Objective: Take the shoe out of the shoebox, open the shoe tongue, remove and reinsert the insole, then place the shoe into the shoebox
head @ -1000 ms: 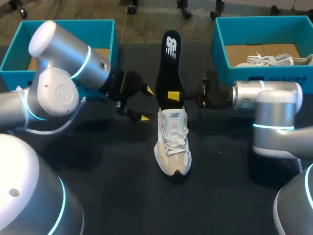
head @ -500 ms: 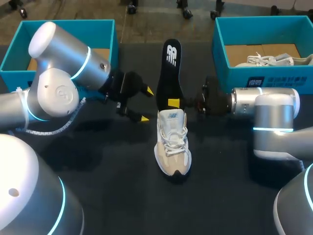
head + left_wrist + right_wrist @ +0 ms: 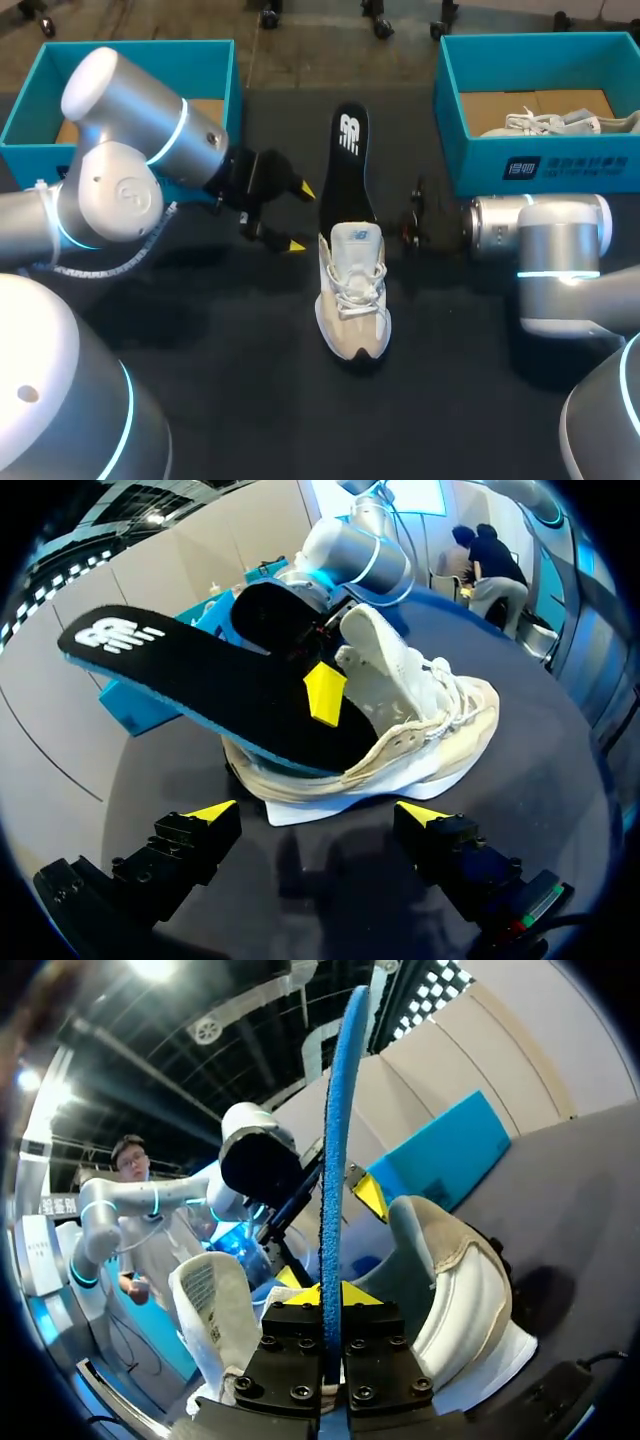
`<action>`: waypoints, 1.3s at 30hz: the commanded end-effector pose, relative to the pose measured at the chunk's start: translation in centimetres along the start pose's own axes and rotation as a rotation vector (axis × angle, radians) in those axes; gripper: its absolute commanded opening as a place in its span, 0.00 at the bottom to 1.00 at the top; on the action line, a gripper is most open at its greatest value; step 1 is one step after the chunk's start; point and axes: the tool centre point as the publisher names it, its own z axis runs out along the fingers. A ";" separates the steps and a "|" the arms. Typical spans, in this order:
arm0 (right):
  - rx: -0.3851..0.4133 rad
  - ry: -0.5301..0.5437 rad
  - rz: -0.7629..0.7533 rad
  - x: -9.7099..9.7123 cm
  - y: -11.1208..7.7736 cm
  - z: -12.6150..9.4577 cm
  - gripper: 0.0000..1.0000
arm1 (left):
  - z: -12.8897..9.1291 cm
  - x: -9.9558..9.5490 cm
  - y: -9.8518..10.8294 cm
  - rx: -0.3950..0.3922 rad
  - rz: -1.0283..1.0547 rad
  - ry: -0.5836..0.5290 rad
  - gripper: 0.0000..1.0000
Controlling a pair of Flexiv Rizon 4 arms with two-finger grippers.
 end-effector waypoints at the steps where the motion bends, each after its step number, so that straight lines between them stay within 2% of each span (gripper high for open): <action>1: -0.005 -0.007 0.010 0.4 -1.1 0.1 0.00 | 0.3 -0.1 0.0 -0.002 -0.001 0.002 1.00; 3: -0.010 -0.013 0.009 0.5 -1.2 0.1 0.00 | 0.3 -0.1 0.1 -0.002 -0.003 0.004 1.00; 7: -0.020 -0.030 -0.039 0.7 -0.1 -0.1 0.00 | 0.5 0.0 0.0 -0.004 -0.003 0.009 1.00; 10: -0.020 -0.032 -0.070 0.8 0.8 -0.1 0.25 | 0.5 0.0 -0.1 -0.005 0.000 0.012 1.00; 17: -0.001 -0.030 -0.120 1.3 2.7 0.2 0.40 | 0.5 -0.1 -0.1 -0.002 0.002 0.011 1.00; 23: 0.015 -0.042 -0.150 1.4 3.8 0.0 0.42 | 0.5 0.0 -0.1 0.000 0.002 0.013 1.00; 28: 0.054 -0.037 -0.153 1.2 4.8 0.0 0.42 | 0.5 0.0 0.0 0.000 0.001 0.014 1.00; 30: 0.115 -0.032 -0.130 1.1 5.1 0.1 0.37 | 0.5 0.0 0.0 0.001 0.001 0.012 1.00; 31: 0.130 -0.029 -0.123 1.0 5.1 0.1 0.32 | 0.4 0.0 0.0 0.001 0.002 0.011 1.00; 32: 0.152 -0.030 -0.116 0.9 5.1 0.1 0.21 | 0.4 0.0 0.0 0.002 0.003 0.010 1.00; 33: 0.165 -0.031 -0.109 0.8 5.0 0.0 0.00 | 0.4 0.0 0.0 0.003 0.003 0.010 1.00; 39: 0.250 -0.052 -0.079 0.7 4.5 -0.2 0.00 | 0.4 0.1 0.1 0.006 0.003 0.010 1.00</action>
